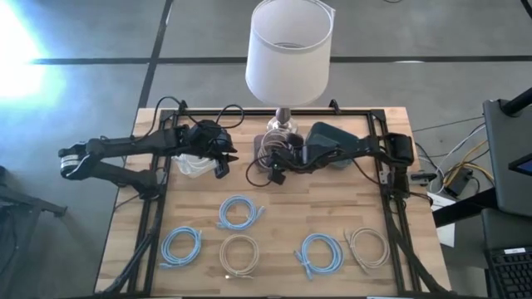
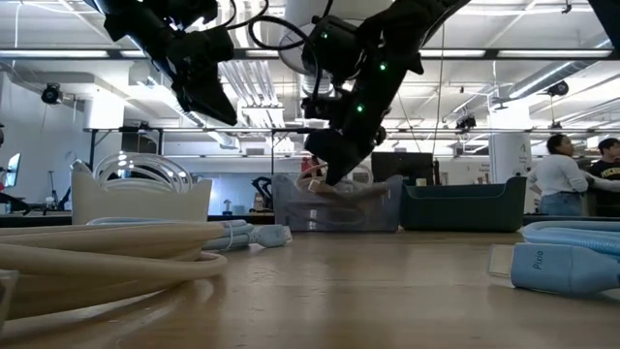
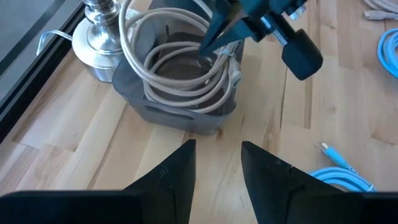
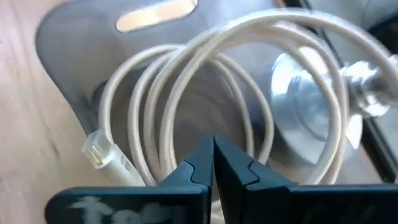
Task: Sort HDMI cables
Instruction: Put the left brown HDMI cable into the black bin
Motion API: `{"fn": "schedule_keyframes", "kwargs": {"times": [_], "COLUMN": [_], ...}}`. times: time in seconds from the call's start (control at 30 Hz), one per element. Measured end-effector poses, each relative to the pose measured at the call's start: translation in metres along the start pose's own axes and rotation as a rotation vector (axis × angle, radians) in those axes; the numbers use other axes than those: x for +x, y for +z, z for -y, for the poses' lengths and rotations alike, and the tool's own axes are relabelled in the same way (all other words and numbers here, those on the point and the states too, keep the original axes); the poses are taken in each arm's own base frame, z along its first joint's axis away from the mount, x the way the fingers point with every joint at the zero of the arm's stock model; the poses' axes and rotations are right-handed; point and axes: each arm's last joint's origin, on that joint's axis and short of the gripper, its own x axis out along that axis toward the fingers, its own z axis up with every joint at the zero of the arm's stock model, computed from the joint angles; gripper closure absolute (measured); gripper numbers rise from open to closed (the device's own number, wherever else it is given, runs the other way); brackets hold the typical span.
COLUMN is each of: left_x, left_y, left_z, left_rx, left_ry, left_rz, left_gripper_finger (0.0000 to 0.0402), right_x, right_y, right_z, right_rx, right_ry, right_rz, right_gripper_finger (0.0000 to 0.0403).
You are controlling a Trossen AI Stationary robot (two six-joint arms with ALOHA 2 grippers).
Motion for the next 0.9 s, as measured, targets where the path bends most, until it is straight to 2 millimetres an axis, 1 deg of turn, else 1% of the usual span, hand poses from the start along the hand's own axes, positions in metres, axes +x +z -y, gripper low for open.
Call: {"fn": "schedule_keyframes", "kwargs": {"times": [0.23, 0.3, 0.37, 0.5, 0.63, 0.73, 0.83, 0.9], "left_x": [0.0, 0.0, 0.0, 0.0, 0.0, 0.0, 0.0, 0.0], "left_y": [0.0, 0.0, 0.0, 0.0, 0.0, 0.0, 0.0, 0.001], "left_z": [0.0, 0.0, 0.0, 0.0, 0.0, 0.002, 0.006, 0.009], "left_rx": [0.0, 0.0, 0.0, 0.0, -0.003, -0.007, 0.002, 0.01], "left_ry": [-0.001, -0.001, -0.001, -0.001, -0.002, -0.014, -0.056, -0.085], "left_rz": [-0.001, -0.001, -0.001, -0.001, -0.001, 0.0, 0.001, 0.006], "left_gripper_finger": [0.0268, 0.0268, 0.0268, 0.0268, 0.0268, 0.0268, 0.0268, 0.0268], "right_x": [-0.002, -0.009, -0.023, -0.058, -0.094, -0.119, -0.137, -0.148], "right_y": [-0.001, -0.002, 0.002, 0.005, 0.002, -0.007, -0.02, -0.028], "right_z": [0.0, -0.002, -0.005, -0.012, -0.016, -0.019, -0.021, -0.019], "right_rx": [-0.032, -0.037, -0.036, -0.042, -0.017, -0.028, -0.08, -0.059], "right_ry": [-0.035, -0.017, 0.023, 0.122, 0.222, 0.259, 0.261, 0.249], "right_rz": [-0.006, -0.012, 0.004, 0.007, 0.006, -0.015, -0.07, -0.122], "right_gripper_finger": [0.0394, 0.0394, 0.0394, 0.0394, 0.0394, 0.0394, 0.0394, 0.0394]}}
